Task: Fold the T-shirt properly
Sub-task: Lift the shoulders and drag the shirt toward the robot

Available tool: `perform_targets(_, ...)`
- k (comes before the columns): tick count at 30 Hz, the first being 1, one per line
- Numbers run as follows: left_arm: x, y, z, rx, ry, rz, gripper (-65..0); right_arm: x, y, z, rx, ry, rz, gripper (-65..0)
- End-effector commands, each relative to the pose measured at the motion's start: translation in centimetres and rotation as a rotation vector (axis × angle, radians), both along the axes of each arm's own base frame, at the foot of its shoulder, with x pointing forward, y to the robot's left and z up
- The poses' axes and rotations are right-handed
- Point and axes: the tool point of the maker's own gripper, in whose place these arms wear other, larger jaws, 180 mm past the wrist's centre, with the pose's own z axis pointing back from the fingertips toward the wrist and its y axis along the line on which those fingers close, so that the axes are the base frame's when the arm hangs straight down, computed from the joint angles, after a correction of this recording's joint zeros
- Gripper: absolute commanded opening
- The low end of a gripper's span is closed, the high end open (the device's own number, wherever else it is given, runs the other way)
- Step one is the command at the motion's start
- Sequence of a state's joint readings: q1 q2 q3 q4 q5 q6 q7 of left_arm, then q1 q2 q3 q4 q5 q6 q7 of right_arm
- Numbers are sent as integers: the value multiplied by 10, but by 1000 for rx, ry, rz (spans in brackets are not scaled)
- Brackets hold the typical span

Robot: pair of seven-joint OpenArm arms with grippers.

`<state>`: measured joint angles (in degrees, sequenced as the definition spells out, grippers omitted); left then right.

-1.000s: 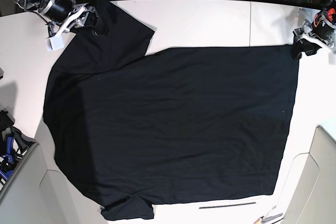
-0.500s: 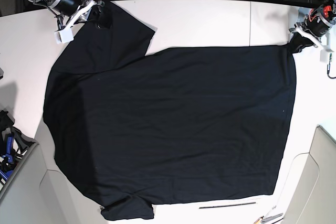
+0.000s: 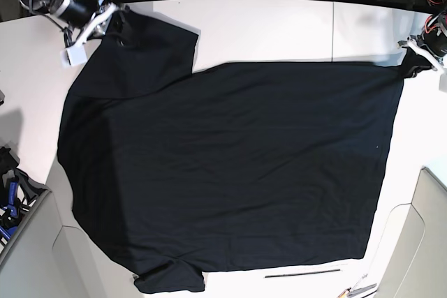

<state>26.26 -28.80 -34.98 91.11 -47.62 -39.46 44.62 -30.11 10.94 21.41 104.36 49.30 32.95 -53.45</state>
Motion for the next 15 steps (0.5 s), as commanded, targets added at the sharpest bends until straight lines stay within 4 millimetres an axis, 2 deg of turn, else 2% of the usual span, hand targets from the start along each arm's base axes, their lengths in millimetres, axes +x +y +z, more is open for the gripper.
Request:
perform_targets(1,2,3,12,24,-22,-23,-650,-1,0,10,4,-29,6,-650)
perform_targets(6,-11,-1,15,42,-7,-44,-650,-16,-2,27,-18,-46,14,-650)
perform_targets(11,-18,18,25,68,-21,6,-650,-27,-16,38,-65,-49,-7,-650)
perform_targets(15,-15,25,35,58,-62,34,-650,-22,-21,48,-59,-82,-29,-650)
